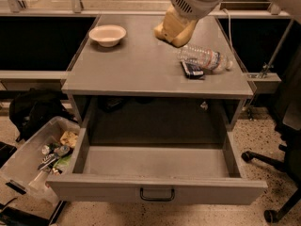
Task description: Pick sponge from top drawer and place on counter
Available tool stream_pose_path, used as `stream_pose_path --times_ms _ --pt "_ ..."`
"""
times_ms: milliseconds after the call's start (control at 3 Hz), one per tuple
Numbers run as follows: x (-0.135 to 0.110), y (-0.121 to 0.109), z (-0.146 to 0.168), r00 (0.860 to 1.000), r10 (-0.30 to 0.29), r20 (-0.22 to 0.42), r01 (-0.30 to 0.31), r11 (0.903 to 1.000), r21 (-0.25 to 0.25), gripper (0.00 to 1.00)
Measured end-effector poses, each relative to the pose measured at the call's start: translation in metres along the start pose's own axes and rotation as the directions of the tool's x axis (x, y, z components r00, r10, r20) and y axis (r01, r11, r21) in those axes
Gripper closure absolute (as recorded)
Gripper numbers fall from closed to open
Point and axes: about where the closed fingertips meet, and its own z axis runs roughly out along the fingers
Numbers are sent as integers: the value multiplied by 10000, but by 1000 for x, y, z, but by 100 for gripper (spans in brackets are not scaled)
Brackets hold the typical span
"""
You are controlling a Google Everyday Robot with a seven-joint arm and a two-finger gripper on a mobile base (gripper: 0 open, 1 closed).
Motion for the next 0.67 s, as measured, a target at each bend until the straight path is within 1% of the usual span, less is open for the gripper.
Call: stream_pose_path --times_ms 333,667 --pt "7 6 48 9975 580 400 -533 9926 -1095 100" --pt "2 14 93 9894 1112 934 -902 9746 -2052 100"
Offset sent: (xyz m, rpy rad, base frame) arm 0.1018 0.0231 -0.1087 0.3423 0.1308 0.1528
